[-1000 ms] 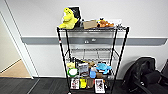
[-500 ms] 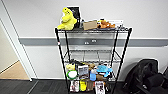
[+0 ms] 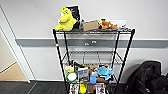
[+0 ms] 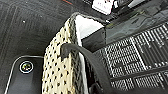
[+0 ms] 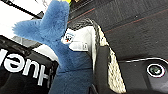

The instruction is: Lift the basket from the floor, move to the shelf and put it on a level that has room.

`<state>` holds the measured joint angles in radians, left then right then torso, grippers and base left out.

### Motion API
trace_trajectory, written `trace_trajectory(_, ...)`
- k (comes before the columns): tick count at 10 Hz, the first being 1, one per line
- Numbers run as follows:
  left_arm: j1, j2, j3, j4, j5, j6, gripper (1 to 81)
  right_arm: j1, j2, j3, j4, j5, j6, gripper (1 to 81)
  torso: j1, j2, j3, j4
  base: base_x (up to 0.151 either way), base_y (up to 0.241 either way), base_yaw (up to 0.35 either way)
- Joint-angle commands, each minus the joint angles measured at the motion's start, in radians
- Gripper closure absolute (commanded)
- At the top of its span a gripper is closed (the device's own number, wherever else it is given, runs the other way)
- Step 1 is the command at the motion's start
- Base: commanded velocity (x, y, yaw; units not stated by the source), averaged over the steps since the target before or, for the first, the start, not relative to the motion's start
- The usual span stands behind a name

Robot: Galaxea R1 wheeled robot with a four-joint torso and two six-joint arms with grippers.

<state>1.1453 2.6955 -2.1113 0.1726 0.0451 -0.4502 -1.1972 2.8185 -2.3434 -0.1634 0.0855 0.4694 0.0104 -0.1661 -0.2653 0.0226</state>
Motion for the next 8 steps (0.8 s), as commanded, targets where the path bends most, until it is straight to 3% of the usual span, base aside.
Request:
trace_trajectory(1, -0.094, -0.006, 0.025, 0.004, 0.012, -0.002, 81.1, 0.092, -0.002, 0.02, -0.015, -0.007, 0.006, 81.1, 0.0, 0.0, 0.0, 0.0, 0.112, 0.0, 0.0)
trace_trajectory(8, -0.092, -0.009, 0.025, 0.002, 0.01, -0.002, 81.1, 0.09, -0.005, 0.02, -0.015, -0.007, 0.006, 81.1, 0.0, 0.0, 0.0, 0.0, 0.113, 0.0, 0.0)
